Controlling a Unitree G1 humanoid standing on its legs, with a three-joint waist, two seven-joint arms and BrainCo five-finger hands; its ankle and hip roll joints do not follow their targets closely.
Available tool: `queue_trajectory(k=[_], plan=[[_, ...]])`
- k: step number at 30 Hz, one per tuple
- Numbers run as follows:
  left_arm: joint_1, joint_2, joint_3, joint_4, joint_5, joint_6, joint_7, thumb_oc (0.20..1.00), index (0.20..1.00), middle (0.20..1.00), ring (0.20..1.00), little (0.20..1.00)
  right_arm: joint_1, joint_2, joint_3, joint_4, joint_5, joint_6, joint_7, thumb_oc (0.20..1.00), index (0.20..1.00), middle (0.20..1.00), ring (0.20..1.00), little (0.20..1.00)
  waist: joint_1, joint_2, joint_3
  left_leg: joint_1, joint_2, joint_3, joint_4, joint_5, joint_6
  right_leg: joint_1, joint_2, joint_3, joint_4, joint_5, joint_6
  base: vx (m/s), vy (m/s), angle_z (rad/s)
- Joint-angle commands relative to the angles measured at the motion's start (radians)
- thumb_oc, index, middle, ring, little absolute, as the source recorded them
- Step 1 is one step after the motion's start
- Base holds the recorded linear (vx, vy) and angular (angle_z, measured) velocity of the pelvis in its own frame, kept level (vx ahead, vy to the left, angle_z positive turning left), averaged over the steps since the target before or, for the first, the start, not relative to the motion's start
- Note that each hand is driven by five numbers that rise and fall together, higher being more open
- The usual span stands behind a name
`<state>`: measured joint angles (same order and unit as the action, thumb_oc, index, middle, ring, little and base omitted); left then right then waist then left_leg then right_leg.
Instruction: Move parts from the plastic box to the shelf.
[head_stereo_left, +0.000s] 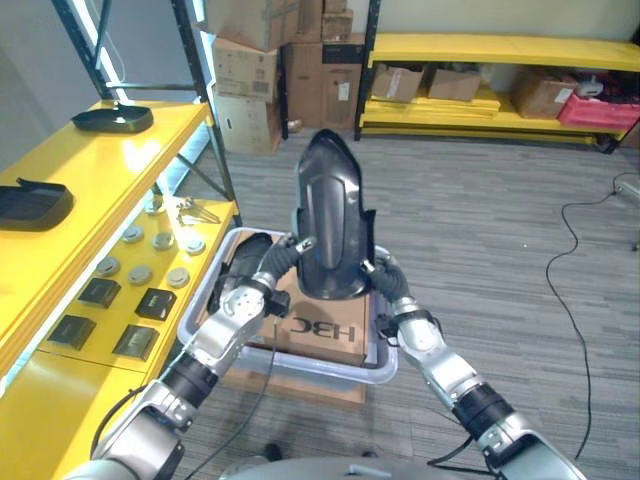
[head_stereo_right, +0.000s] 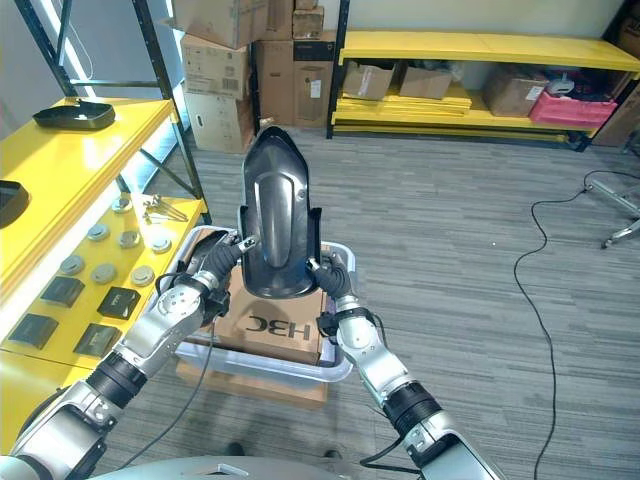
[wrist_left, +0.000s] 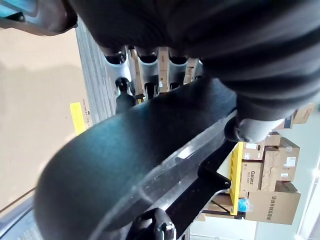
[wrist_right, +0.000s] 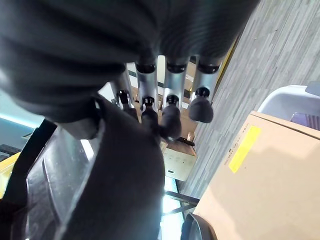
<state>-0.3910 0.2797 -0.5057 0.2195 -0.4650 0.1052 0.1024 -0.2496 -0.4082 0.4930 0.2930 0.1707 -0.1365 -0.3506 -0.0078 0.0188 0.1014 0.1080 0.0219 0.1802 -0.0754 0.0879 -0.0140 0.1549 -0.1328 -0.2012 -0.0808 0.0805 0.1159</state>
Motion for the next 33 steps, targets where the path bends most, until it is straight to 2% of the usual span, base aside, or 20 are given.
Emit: queue_trajectory(k=[1,4,7,13,20,21,26,27,33], plan=[[-0.097,-0.052,-0.069,0.036,-0.007,-0.125,-0.052,0.2,0.2,0.2,0.2,0.2,-0.112,0.047,0.017,0.0,0.09,-0.085,0.006,1.0,1.0,1.0,1.0,1.0,0.031,-0.019,-0.048,0.003,0.061,0.007,0.1,-0.124,-0.039,-0.043,-0.027,-0.014,0.012,-0.015,0.051,0.02,-0.012,0.04],[-0.118,-0.063,-0.076,0.047,-0.02,-0.125,-0.023,0.2,0.2,0.2,0.2,0.2,-0.15,0.072,0.006,0.031,0.19,-0.027,0.009,1.0,1.0,1.0,1.0,1.0,0.038,-0.022,-0.051,0.009,0.06,0.001,0.097,-0.123,-0.041,-0.036,-0.028,-0.018,0.011,-0.014,0.05,0.03,-0.016,0.05],[-0.151,-0.081,-0.059,0.051,-0.059,-0.111,0.016,0.2,0.2,0.2,0.2,0.2,-0.195,0.113,-0.016,0.045,0.284,0.037,-0.051,1.0,1.0,1.0,1.0,1.0,0.044,-0.023,-0.059,0.018,0.06,-0.003,0.092,-0.12,-0.043,-0.027,-0.027,-0.022,0.009,-0.013,0.05,0.04,-0.009,0.03],[-0.153,-0.064,-0.009,0.0,-0.098,-0.119,0.054,0.2,0.2,0.2,0.2,0.2,-0.176,0.104,-0.084,-0.009,0.288,0.102,-0.148,1.0,1.0,1.0,1.0,1.0,0.039,-0.019,-0.057,0.022,0.06,-0.007,0.089,-0.12,-0.041,-0.029,-0.026,-0.016,0.012,-0.011,0.048,0.0,0.0,0.0],[-0.107,0.02,0.113,-0.128,-0.125,-0.13,0.082,0.2,0.2,0.2,0.2,0.2,-0.062,0.021,-0.244,-0.058,0.225,0.052,-0.171,1.0,1.0,1.0,1.0,1.0,0.024,-0.011,-0.056,0.013,0.062,-0.001,0.087,-0.119,-0.033,-0.042,-0.024,-0.007,0.015,-0.011,0.049,-0.01,0.007,-0.03],[-0.077,0.076,0.188,-0.164,-0.138,-0.156,0.091,0.2,0.2,0.2,0.2,0.2,-0.011,-0.035,-0.333,-0.098,0.188,0.042,-0.146,1.0,1.0,1.0,1.0,1.0,0.016,-0.009,-0.056,0.01,0.061,-0.002,0.084,-0.117,-0.033,-0.046,-0.023,-0.006,0.015,-0.013,0.05,-0.02,0.016,-0.08],[-0.023,0.155,0.304,-0.193,-0.131,-0.204,0.087,0.2,0.2,0.2,0.2,0.2,0.088,-0.112,-0.446,-0.139,0.099,0.078,-0.104,1.0,1.0,1.0,1.0,1.0,0.005,-0.009,-0.056,0.006,0.06,0.0,0.076,-0.114,-0.033,-0.053,-0.021,-0.007,0.019,-0.018,0.052,-0.01,0.021,-0.03],[0.027,0.202,0.395,-0.223,-0.095,-0.215,0.09,0.2,0.2,0.2,0.2,0.2,0.166,-0.137,-0.517,-0.141,0.06,0.098,-0.068,1.0,1.0,1.0,1.0,1.0,-0.003,-0.009,-0.056,0.001,0.06,0.004,0.072,-0.111,-0.033,-0.061,-0.021,-0.009,0.025,-0.023,0.053,-0.03,0.036,-0.03],[0.158,0.258,0.565,-0.299,-0.019,-0.208,0.118,0.2,0.2,0.2,0.2,0.2,0.32,-0.086,-0.604,-0.079,0.026,0.133,-0.077,1.0,1.0,1.0,1.0,1.0,-0.008,-0.011,-0.046,-0.014,0.057,0.003,0.064,-0.107,-0.032,-0.076,-0.022,-0.017,0.035,-0.032,0.054,-0.04,0.038,-0.04]])
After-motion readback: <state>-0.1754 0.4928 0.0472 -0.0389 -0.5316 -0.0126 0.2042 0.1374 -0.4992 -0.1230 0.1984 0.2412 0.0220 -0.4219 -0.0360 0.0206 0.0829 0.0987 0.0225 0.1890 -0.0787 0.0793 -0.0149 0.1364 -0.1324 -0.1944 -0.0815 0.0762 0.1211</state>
